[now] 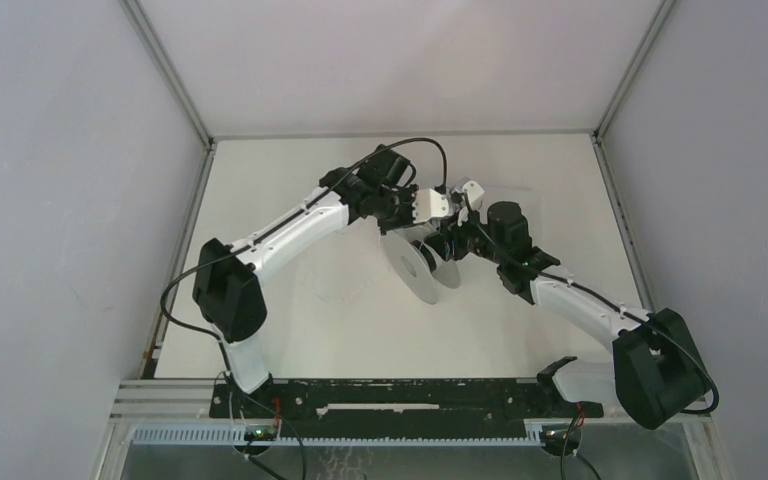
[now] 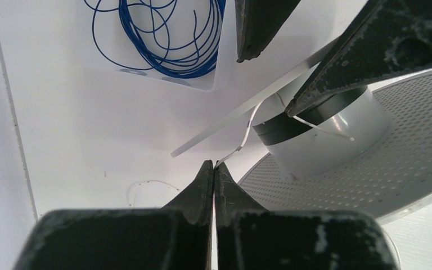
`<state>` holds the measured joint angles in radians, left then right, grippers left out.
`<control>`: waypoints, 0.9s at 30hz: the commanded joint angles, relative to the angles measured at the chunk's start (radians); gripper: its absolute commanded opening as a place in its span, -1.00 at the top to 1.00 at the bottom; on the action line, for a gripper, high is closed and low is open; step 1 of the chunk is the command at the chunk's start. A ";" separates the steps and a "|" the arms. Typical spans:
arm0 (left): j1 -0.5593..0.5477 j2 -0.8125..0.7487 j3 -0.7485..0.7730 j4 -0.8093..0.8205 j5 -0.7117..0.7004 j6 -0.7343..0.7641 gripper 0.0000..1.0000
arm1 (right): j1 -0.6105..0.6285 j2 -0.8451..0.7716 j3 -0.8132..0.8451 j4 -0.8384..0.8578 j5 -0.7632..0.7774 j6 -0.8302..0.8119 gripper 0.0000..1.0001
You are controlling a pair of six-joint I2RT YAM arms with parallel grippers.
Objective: Wrap the cables
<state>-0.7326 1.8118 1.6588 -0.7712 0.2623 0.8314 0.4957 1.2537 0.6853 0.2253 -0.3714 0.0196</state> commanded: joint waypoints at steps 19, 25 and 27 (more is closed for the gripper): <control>-0.008 0.067 0.048 -0.074 0.085 0.124 0.99 | 0.038 -0.029 0.030 0.064 0.032 -0.044 -0.01; -0.008 0.072 0.051 -0.075 0.091 0.131 0.99 | 0.038 -0.035 0.033 0.063 0.032 -0.044 -0.06; -0.008 0.075 0.050 -0.076 0.094 0.131 0.99 | 0.037 -0.039 0.033 0.064 0.031 -0.044 -0.07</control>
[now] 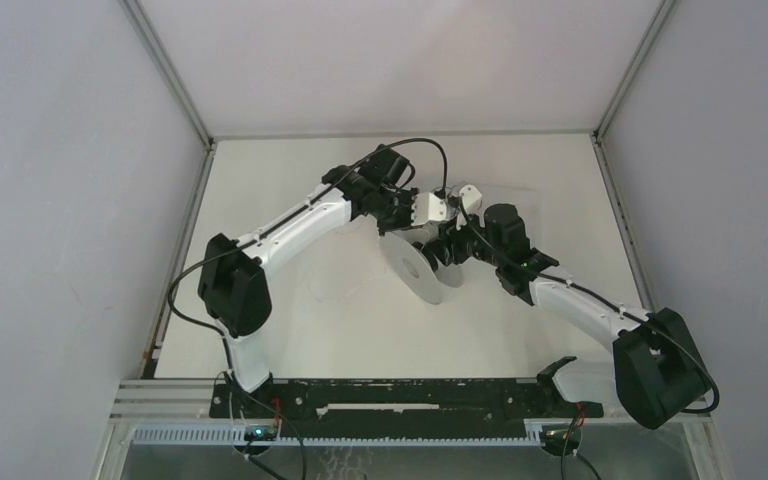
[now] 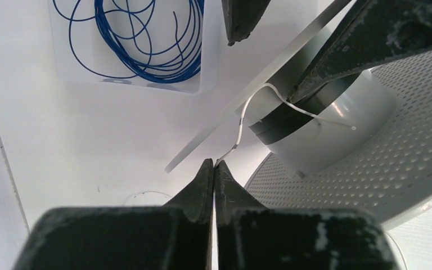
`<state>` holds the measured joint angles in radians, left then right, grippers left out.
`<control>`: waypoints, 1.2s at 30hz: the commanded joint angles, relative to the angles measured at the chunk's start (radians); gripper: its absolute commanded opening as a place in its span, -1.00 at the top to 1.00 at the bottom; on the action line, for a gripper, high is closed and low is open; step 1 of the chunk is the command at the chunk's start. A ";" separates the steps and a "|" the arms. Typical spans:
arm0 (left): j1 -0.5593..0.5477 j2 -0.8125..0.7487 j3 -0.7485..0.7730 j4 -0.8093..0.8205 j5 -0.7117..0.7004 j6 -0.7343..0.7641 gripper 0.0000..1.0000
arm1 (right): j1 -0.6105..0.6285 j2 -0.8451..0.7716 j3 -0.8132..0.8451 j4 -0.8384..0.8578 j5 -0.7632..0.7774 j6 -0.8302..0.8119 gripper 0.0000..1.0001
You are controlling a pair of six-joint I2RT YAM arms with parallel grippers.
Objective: Wrap the cables
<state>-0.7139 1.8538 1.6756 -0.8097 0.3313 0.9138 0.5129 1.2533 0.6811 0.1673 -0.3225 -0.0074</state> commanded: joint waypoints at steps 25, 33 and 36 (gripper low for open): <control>-0.024 0.045 0.049 -0.042 0.124 0.016 0.99 | 0.004 -0.076 0.005 0.180 0.034 -0.025 0.29; -0.018 0.035 0.052 -0.033 0.117 -0.001 0.99 | 0.014 -0.072 0.005 0.173 0.068 -0.048 0.69; -0.006 0.022 0.057 -0.018 0.127 -0.013 0.93 | 0.013 -0.075 0.005 0.173 0.080 -0.057 0.84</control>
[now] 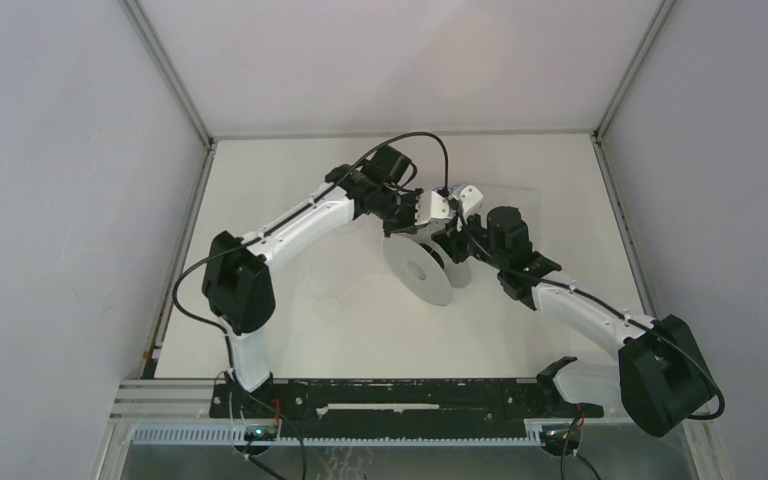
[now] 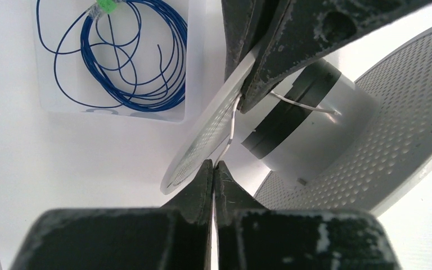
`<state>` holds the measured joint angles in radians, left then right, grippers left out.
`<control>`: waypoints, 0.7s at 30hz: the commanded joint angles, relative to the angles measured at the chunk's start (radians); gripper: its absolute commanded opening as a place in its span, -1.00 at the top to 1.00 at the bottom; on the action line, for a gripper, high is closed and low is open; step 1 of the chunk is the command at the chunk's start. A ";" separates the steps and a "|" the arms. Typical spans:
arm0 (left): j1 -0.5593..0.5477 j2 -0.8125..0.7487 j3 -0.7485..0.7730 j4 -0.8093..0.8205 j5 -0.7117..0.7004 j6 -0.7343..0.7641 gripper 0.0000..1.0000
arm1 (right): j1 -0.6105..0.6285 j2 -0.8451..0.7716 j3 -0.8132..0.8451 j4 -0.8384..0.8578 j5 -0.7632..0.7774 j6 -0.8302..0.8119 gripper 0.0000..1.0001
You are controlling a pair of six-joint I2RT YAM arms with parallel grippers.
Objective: Wrap the cables
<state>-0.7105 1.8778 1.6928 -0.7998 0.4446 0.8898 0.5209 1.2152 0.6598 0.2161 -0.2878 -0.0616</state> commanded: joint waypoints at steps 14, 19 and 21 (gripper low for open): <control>0.045 0.012 0.177 -0.017 -0.020 -0.108 0.53 | 0.006 -0.043 0.085 0.028 0.016 -0.061 1.00; 0.076 0.005 0.211 -0.035 -0.020 -0.110 0.38 | 0.005 -0.035 0.119 -0.029 0.020 -0.069 1.00; 0.092 0.001 0.219 -0.026 -0.012 -0.125 0.30 | 0.006 -0.028 0.128 -0.039 -0.001 -0.078 1.00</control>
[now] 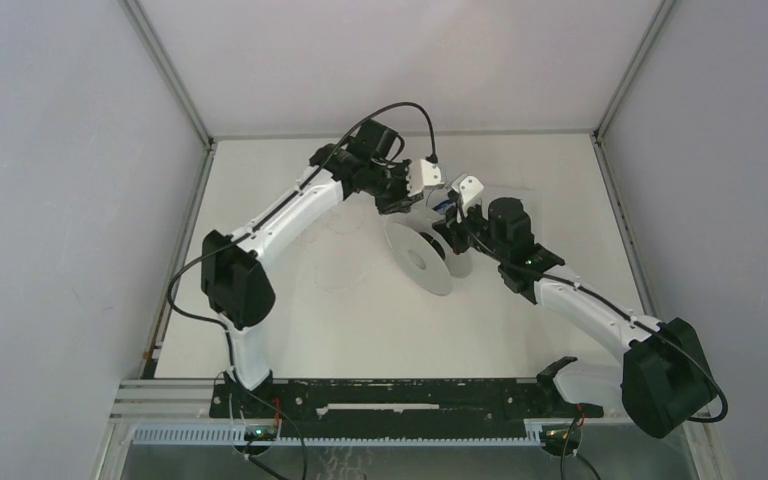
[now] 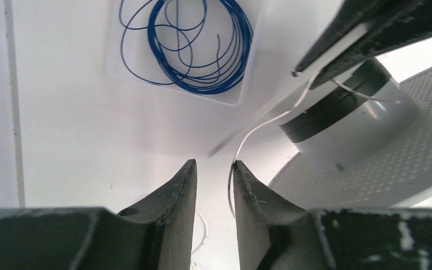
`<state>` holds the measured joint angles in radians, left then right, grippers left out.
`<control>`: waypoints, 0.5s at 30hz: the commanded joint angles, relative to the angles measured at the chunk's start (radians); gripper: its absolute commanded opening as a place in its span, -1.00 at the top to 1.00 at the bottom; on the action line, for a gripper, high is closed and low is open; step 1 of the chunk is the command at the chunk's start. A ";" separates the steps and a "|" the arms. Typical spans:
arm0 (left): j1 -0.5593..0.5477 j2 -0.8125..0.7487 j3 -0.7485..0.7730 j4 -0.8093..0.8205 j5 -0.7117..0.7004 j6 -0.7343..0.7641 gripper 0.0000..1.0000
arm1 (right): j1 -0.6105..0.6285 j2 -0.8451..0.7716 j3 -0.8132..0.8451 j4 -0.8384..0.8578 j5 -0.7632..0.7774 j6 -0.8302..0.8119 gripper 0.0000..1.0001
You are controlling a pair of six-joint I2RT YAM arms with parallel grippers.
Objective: Wrap the cables
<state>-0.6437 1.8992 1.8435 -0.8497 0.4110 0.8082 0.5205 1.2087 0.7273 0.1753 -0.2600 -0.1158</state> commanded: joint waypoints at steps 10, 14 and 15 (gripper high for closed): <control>0.079 -0.039 0.076 0.023 0.044 -0.041 0.03 | -0.001 -0.005 0.090 -0.047 -0.094 -0.054 1.00; 0.115 -0.065 0.069 0.001 0.076 -0.024 -0.17 | -0.012 -0.002 0.108 -0.075 -0.100 -0.053 1.00; 0.122 -0.072 0.066 -0.018 0.085 -0.012 -0.22 | -0.017 0.000 0.114 -0.084 -0.100 -0.050 1.00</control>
<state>-0.5571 1.8984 1.8709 -0.8490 0.4408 0.7788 0.5163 1.2186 0.7673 0.0532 -0.3313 -0.1596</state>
